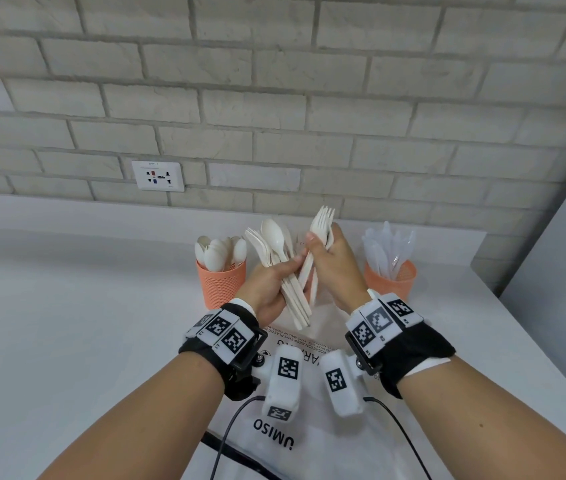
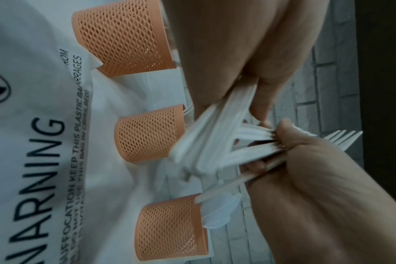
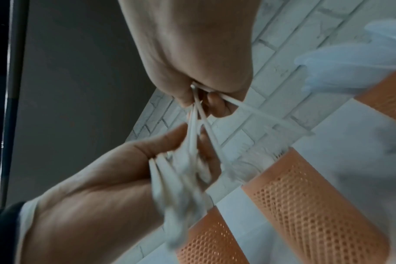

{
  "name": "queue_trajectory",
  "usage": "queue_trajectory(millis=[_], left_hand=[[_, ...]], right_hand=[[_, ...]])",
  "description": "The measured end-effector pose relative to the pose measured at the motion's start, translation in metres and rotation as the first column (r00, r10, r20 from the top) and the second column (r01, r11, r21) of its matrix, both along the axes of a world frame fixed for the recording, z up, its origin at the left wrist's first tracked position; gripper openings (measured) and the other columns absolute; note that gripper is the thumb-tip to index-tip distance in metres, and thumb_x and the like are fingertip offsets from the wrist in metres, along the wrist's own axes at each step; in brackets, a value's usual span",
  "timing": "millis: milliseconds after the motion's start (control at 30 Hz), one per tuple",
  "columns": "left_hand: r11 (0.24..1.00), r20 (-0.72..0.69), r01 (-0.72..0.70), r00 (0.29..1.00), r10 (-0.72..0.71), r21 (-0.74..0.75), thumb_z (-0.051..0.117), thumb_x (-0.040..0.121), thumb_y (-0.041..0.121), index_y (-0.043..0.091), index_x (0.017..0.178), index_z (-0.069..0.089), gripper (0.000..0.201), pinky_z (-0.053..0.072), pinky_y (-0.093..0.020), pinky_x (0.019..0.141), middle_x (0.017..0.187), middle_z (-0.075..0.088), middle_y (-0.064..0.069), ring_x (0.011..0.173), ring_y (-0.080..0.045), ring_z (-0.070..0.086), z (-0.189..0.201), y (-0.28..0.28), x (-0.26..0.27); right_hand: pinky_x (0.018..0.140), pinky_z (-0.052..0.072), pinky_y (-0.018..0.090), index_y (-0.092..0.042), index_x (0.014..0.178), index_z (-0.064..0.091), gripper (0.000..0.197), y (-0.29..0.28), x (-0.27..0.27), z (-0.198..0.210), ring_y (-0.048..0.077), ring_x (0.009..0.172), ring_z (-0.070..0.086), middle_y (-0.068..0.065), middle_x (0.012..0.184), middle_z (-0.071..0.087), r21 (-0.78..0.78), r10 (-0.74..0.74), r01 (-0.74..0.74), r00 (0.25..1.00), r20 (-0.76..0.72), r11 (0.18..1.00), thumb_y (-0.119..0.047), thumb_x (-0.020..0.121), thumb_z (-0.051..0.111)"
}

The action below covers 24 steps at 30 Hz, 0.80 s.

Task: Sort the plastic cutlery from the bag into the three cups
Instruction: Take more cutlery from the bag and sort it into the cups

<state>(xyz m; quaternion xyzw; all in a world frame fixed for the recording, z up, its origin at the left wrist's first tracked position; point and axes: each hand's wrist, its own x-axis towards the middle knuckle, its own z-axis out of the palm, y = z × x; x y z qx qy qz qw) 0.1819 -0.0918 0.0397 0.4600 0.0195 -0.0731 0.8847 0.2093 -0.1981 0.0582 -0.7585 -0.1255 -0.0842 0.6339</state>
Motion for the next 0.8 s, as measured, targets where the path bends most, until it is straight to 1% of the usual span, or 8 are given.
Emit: queue_trajectory(millis=[167, 267, 400, 467, 533, 600, 667, 800], left_hand=[[0.969, -0.033, -0.204, 0.977, 0.211, 0.141, 0.051, 0.092, 0.005, 0.005, 0.077, 0.055, 0.016, 0.046, -0.018, 0.043, 0.058, 0.053, -0.001, 0.039, -0.005, 0.045, -0.006, 0.002, 0.005], [0.921, 0.042, -0.280, 0.959, 0.279, 0.272, 0.051, 0.092, 0.002, 0.004, 0.086, 0.055, 0.007, 0.041, -0.020, 0.039, 0.056, 0.052, -0.003, 0.036, -0.006, 0.041, -0.008, 0.000, 0.004], [0.829, 0.192, -0.346, 0.938, 0.290, 0.440, 0.046, 0.092, 0.001, 0.012, 0.099, 0.058, 0.017, 0.039, -0.022, 0.044, 0.054, 0.053, -0.001, 0.042, -0.010, 0.045, -0.005, -0.004, -0.001], [0.787, 0.265, -0.379, 0.923, 0.280, 0.487, 0.043, 0.092, -0.003, 0.019, 0.107, 0.053, 0.028, 0.041, -0.018, 0.046, 0.065, 0.056, 0.001, 0.048, -0.005, 0.049, -0.001, -0.005, -0.005], [0.769, 0.326, -0.404, 0.907, 0.267, 0.496, 0.039, 0.091, -0.007, 0.019, 0.099, 0.053, 0.031, 0.042, -0.010, 0.046, 0.070, 0.055, 0.002, 0.055, -0.004, 0.048, 0.004, -0.005, -0.010], [0.775, 0.341, -0.390, 0.909, 0.239, 0.497, 0.039, 0.088, -0.011, 0.018, 0.096, 0.052, 0.033, 0.041, -0.006, 0.047, 0.073, 0.054, 0.002, 0.059, -0.003, 0.049, 0.006, -0.004, -0.013], [0.810, 0.300, -0.332, 0.932, 0.203, 0.483, 0.045, 0.085, -0.014, 0.017, 0.109, 0.050, 0.039, 0.043, -0.008, 0.049, 0.081, 0.059, 0.000, 0.065, -0.005, 0.054, 0.004, 0.000, -0.015], [0.888, 0.221, -0.231, 0.963, 0.152, 0.398, 0.048, 0.079, -0.018, -0.001, 0.124, 0.047, 0.048, 0.048, -0.014, 0.052, 0.086, 0.063, -0.006, 0.065, -0.005, 0.064, -0.002, 0.009, -0.016]], right_hand=[[0.063, 0.049, 0.034, -0.012, 0.110, 0.050, 0.019, -0.005, -0.004, 0.018, 0.011, 0.062, 0.054, -0.005, 0.072, 0.054, -0.095, 0.056, -0.041, 0.986, 0.156, 0.995, -0.022, 0.095, 0.050], [0.057, 0.047, 0.021, -0.012, 0.103, 0.057, 0.013, 0.003, -0.012, 0.016, -0.001, 0.053, 0.054, -0.010, 0.070, 0.058, -0.206, 0.196, -0.170, 0.974, 0.111, 0.964, -0.018, 0.091, 0.057], [0.043, 0.042, 0.024, -0.010, 0.110, 0.050, 0.020, 0.014, -0.014, 0.007, 0.008, 0.041, 0.046, 0.002, 0.067, 0.056, -0.144, 0.180, -0.179, 0.984, -0.010, 0.973, -0.021, 0.093, 0.053], [0.046, 0.044, 0.021, -0.013, 0.109, 0.049, 0.026, 0.016, -0.012, 0.003, 0.005, 0.049, 0.056, 0.004, 0.081, 0.064, -0.100, 0.181, -0.182, 0.983, -0.018, 0.978, -0.025, 0.089, 0.060], [0.064, 0.054, 0.027, -0.010, 0.107, 0.057, 0.036, 0.019, -0.010, -0.001, 0.014, 0.076, 0.068, 0.007, 0.094, 0.069, -0.133, 0.185, -0.185, 0.983, -0.013, 0.974, -0.027, 0.079, 0.072], [0.068, 0.054, 0.025, -0.009, 0.098, 0.064, 0.026, 0.020, -0.008, -0.002, 0.013, 0.077, 0.068, 0.001, 0.084, 0.072, -0.109, 0.190, -0.194, 0.981, -0.045, 0.975, -0.022, 0.077, 0.074], [0.049, 0.045, 0.013, -0.014, 0.083, 0.066, 0.004, 0.018, -0.009, 0.000, -0.002, 0.052, 0.059, -0.011, 0.055, 0.065, -0.009, 0.189, -0.190, 0.977, -0.097, 0.982, -0.018, 0.085, 0.066], [0.036, 0.031, 0.014, -0.018, 0.069, 0.061, 0.023, 0.016, -0.010, -0.001, 0.001, 0.033, 0.041, -0.011, 0.036, 0.045, 0.038, 0.181, -0.177, 0.962, -0.204, 0.983, -0.018, 0.091, 0.057]])
